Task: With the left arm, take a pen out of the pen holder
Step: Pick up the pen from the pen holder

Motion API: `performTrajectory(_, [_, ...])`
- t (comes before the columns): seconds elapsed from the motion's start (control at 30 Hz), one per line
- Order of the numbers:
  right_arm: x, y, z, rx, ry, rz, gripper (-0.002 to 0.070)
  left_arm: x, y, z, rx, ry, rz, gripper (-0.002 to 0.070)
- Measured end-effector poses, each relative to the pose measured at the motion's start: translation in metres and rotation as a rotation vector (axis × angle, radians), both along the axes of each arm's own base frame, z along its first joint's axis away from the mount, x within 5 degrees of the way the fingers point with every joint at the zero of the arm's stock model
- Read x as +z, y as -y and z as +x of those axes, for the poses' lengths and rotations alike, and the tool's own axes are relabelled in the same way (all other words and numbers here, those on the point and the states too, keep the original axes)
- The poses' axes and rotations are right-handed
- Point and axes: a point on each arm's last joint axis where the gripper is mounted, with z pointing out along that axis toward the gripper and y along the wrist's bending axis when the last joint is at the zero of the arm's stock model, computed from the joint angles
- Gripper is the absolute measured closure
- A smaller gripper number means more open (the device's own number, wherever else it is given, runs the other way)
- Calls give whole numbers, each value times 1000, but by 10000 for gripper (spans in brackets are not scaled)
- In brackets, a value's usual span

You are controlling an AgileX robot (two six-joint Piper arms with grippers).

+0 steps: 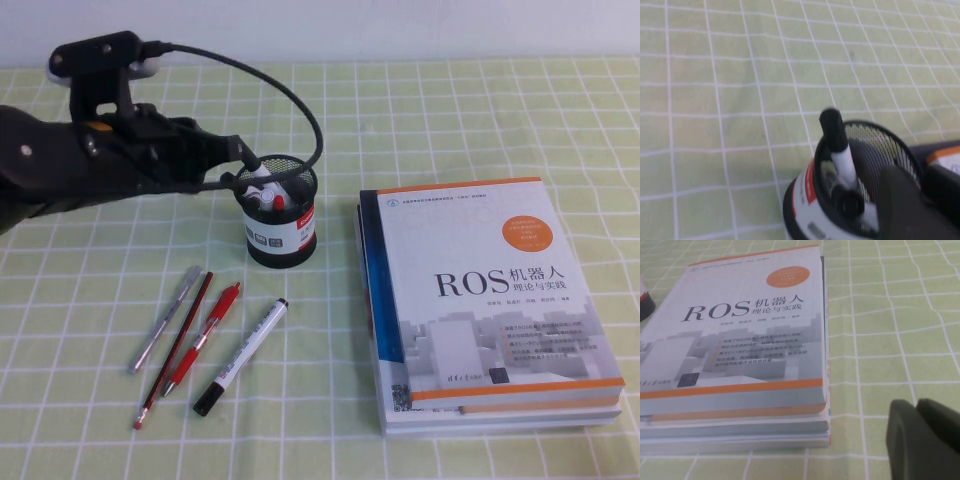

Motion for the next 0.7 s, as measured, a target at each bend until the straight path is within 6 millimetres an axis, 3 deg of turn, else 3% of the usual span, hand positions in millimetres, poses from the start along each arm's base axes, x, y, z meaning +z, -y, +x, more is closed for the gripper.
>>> performTrajectory(0.23, [0,0,0,0,0,0,689,-4,14,35,20,-23,-57,349])
performTrajectory(0.3, [0,0,0,0,0,0,688,-5,18,41,21,-34,-72,303])
performTrajectory(0.7, [0,0,0,0,0,0,689,-25,32,76,40,-92,-110,271])
